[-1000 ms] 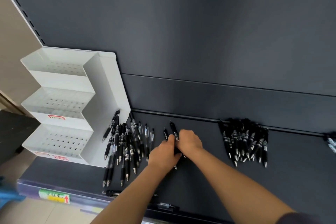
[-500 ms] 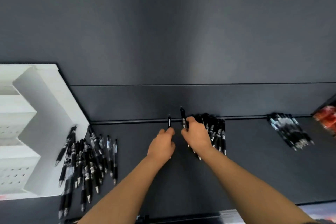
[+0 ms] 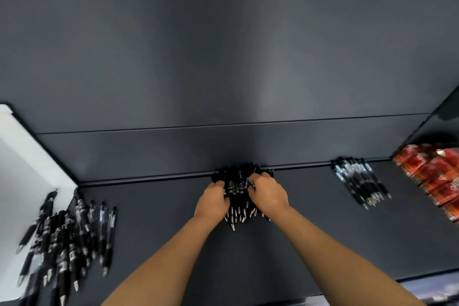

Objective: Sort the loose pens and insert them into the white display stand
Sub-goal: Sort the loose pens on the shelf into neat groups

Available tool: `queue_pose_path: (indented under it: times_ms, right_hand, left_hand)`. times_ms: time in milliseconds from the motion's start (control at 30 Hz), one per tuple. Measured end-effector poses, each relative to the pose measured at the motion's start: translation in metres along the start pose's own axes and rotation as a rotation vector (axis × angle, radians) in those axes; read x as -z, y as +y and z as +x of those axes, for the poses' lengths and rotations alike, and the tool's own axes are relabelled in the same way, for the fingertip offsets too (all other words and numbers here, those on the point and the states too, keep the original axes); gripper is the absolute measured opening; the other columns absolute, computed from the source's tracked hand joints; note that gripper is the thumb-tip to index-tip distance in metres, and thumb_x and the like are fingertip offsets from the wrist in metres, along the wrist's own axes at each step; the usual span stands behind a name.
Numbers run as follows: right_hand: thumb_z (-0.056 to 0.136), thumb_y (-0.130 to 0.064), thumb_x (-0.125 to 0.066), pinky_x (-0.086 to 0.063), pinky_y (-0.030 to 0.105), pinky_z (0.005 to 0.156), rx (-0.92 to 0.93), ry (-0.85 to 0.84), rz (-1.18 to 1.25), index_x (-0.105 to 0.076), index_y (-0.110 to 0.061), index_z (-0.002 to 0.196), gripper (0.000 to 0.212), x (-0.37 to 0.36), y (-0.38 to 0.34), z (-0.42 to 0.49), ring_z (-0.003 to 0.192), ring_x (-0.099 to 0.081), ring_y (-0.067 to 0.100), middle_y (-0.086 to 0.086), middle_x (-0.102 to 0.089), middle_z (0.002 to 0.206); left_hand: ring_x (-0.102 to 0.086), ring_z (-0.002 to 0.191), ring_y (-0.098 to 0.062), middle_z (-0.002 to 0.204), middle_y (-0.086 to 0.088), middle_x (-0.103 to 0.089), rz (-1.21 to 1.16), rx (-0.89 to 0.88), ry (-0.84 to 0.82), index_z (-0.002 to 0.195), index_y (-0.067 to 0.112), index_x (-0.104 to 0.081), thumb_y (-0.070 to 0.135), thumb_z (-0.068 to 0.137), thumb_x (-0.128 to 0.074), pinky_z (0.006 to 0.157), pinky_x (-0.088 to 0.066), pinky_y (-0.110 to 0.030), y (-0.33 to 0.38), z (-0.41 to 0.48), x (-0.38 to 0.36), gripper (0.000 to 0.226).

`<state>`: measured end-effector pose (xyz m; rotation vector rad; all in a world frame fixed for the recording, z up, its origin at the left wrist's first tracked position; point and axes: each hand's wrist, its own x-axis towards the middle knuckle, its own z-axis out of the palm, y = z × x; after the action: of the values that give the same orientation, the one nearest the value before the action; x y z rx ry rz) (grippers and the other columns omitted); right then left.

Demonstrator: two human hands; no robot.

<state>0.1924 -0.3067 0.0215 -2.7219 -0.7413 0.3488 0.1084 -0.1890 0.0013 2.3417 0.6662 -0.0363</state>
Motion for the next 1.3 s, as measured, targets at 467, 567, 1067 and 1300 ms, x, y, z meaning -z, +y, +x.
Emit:
queue_pose_path:
  times_ms: [467, 567, 1067, 1300]
  right_hand:
    - [0.091, -0.017, -0.048, -0.045, 0.036, 0.088, 0.185, 0.015, -0.053, -0.065, -0.016, 0.106, 0.023, 0.003, 0.011, 0.014, 0.110, -0.052, 0.028, 0.004, -0.054, 0.119]
    - [0.091, -0.024, -0.052, -0.041, 0.039, 0.095, -0.071, 0.111, 0.194, -0.053, -0.014, 0.127, 0.037, 0.004, 0.021, 0.019, 0.119, -0.043, 0.036, 0.010, -0.043, 0.133]
    - [0.097, -0.013, -0.046, -0.019, 0.034, 0.114, -0.178, -0.173, 0.568, -0.006, -0.009, 0.151, 0.067, -0.042, -0.032, 0.018, 0.141, -0.018, 0.031, 0.013, -0.010, 0.157]
    - [0.095, -0.004, -0.047, -0.017, 0.032, 0.116, -0.216, -0.142, 0.640, -0.005, -0.009, 0.151, 0.070, -0.062, -0.082, 0.017, 0.145, -0.012, 0.028, 0.012, -0.004, 0.159]
  left_hand:
    - [-0.052, 0.112, -0.030, 0.121, -0.012, -0.046, -0.004, 0.095, 0.057, 0.128, 0.013, -0.048, 0.018, 0.091, -0.051, 0.094, -0.043, -0.034, -0.009, -0.012, -0.008, 0.037]
    - [-0.045, 0.122, -0.033, 0.130, -0.016, -0.043, -0.060, 0.153, 0.042, 0.138, 0.013, -0.039, 0.028, 0.095, -0.049, 0.103, -0.037, -0.034, -0.007, -0.010, -0.011, 0.047]
    - [0.001, 0.145, -0.030, 0.157, -0.012, 0.005, -0.237, 0.313, 0.139, 0.150, 0.016, 0.000, 0.028, 0.098, -0.044, 0.116, -0.008, -0.036, -0.005, 0.003, -0.026, 0.069]
    - [0.007, 0.145, -0.025, 0.157, -0.014, 0.009, -0.306, 0.265, 0.124, 0.149, 0.011, -0.002, 0.014, 0.100, -0.037, 0.116, -0.003, -0.031, -0.041, 0.003, 0.007, 0.061]
